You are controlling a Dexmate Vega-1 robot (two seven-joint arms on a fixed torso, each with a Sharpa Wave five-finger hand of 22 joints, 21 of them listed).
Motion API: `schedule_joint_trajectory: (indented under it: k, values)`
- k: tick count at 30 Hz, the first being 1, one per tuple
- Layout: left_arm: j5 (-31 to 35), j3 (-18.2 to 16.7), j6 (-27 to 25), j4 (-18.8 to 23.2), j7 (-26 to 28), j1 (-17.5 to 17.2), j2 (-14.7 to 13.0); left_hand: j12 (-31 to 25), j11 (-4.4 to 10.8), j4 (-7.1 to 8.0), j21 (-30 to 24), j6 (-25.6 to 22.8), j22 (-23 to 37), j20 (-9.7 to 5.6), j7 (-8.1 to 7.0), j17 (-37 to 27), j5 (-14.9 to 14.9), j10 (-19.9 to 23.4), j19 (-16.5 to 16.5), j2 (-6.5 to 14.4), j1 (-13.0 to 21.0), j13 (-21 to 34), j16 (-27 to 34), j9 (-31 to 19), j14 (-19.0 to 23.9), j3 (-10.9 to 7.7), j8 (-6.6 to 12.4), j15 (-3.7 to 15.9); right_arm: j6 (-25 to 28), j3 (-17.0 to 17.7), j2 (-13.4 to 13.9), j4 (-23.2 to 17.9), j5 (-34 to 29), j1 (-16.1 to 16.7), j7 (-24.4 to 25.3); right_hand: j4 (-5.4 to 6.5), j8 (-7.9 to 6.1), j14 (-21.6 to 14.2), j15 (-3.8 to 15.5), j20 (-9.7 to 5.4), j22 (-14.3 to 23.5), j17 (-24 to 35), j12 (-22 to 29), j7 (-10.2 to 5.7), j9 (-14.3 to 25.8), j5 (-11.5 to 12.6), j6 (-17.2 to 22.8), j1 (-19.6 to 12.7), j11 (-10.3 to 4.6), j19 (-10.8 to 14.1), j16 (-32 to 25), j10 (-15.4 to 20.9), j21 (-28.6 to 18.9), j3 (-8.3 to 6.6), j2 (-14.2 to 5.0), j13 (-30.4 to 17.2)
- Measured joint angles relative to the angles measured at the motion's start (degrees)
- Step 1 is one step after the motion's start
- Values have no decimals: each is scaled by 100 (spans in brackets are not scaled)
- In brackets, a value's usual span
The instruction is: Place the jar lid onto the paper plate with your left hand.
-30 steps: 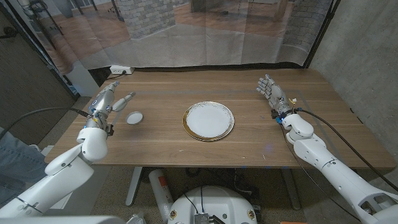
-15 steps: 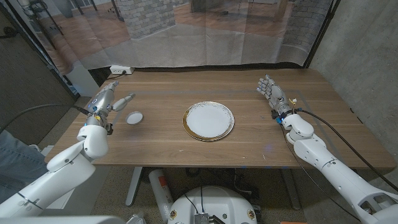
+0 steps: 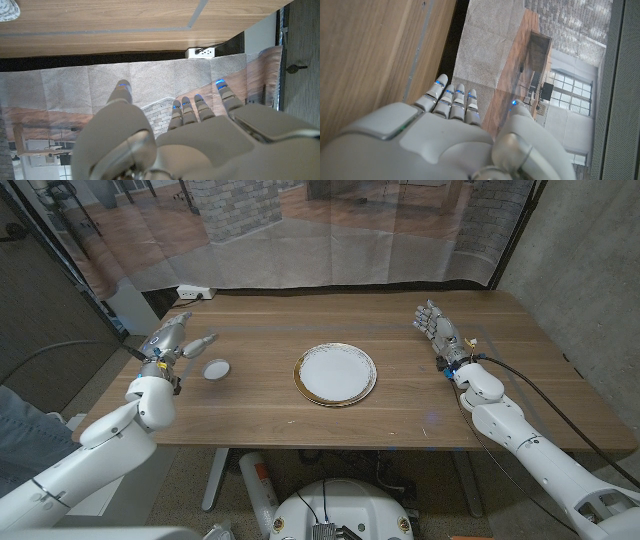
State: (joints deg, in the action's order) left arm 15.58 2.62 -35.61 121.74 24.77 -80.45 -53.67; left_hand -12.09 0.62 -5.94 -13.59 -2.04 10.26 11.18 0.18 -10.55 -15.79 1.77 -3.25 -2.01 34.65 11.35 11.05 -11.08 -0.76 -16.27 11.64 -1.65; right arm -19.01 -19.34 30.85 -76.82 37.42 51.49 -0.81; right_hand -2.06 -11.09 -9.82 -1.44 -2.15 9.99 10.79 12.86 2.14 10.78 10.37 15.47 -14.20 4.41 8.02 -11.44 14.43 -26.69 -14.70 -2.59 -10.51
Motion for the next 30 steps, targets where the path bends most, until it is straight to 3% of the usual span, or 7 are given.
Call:
schedule_joint_trajectory:
  k: [8, 23, 29, 30]
  values:
    - [-90, 190, -103, -93, -79, 188, -142, 24, -42, -18, 0, 73, 0, 47, -29, 0, 0, -42, 0, -38, 38, 0, 0, 0, -26, 18, -23, -26, 0, 5, 2, -60, -4, 40, 62, 0, 0, 0, 0, 0, 0, 0, 0, 0, 0, 0, 0, 22, 0, 0, 0, 0, -1, 0, -22, 0]
    - [-295, 695, -515, -184, -365, 686, -454, 45, -66, -31, 25, 165, 0, 100, -121, -27, 0, -127, -84, -236, -54, -1, 0, 1, 47, 142, -23, -274, 27, 9, 1, -123, -38, 77, 144, 0, 0, 0, 1, 0, 0, 0, 0, 0, 0, 0, -1, 22, 0, 0, -1, 0, 43, 0, -22, 0]
    - [-404, 788, -733, -185, -511, 773, -509, 45, -163, -36, 24, 395, -1, 102, -140, -26, 0, -225, -231, -334, -107, 27, 0, 1, 47, 233, -102, -303, 37, -1, -12, -126, -44, 68, 158, 0, 0, 0, 0, 0, 29, -1, 0, 0, 0, 0, -1, 22, 0, 0, -1, 0, 65, 0, -22, 0]
    - [-429, 1008, -785, -186, -544, 992, -638, 53, -188, -31, 24, 413, 0, 101, -140, -26, 0, -249, -248, -353, -88, 27, 0, 1, 47, 239, -106, -303, 51, -3, -16, -126, -58, 63, 179, 0, 0, 0, 0, 0, 29, 0, 0, 0, 0, 0, -1, 22, 0, 0, -1, 0, 65, 0, -22, 0]
